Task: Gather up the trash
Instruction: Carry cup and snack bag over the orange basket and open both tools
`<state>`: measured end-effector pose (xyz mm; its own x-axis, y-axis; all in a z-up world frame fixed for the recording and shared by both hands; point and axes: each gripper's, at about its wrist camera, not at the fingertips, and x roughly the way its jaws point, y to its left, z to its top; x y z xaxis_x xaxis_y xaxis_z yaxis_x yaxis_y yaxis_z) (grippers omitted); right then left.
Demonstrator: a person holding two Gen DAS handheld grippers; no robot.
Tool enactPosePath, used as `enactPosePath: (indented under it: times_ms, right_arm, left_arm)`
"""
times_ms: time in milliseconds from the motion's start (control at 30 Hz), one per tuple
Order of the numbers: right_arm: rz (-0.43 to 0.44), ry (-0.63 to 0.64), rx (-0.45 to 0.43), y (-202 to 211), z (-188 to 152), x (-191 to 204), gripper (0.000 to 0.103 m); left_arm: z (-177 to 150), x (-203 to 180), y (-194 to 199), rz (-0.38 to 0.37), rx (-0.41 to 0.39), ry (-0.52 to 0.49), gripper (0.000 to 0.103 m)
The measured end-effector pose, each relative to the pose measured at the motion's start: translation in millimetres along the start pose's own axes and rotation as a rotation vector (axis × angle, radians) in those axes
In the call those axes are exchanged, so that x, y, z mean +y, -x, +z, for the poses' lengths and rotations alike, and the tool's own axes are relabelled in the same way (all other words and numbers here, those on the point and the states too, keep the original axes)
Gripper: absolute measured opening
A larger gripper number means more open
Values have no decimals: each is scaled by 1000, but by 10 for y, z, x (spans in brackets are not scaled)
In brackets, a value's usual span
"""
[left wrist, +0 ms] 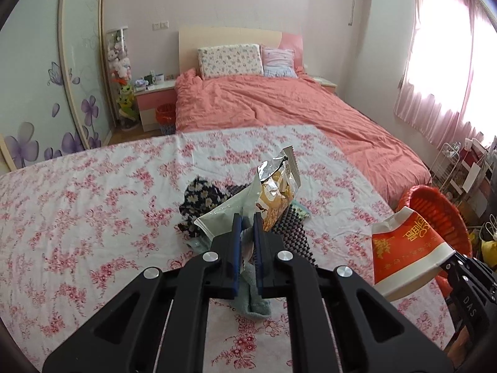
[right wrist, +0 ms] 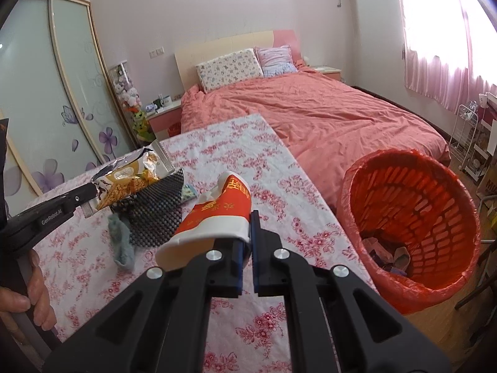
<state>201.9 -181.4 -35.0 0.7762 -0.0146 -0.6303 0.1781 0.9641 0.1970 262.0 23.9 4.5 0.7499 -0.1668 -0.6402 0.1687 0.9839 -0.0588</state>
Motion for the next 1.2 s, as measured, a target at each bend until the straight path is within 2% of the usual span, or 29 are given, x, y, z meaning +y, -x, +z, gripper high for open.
enactPosePath:
  times_ms: [233, 500, 767, 1200]
  right_arm:
    - [4, -2, -63, 307, 101, -43, 5]
    - [-29, -8, -157, 716, 185, -247, 5]
    - [-100, -65, -235, 1020, 281, -683, 5]
    - [-252, -190, -265, 1126, 263, -1563, 5]
  left_arm:
    - [107, -97, 283, -1, -57, 8, 7]
    - [133, -414, 556, -35, -102, -13, 7]
    - [153, -878, 681, -125, -119, -43, 7]
    - [78, -1728, 516, -280, -89, -116, 7]
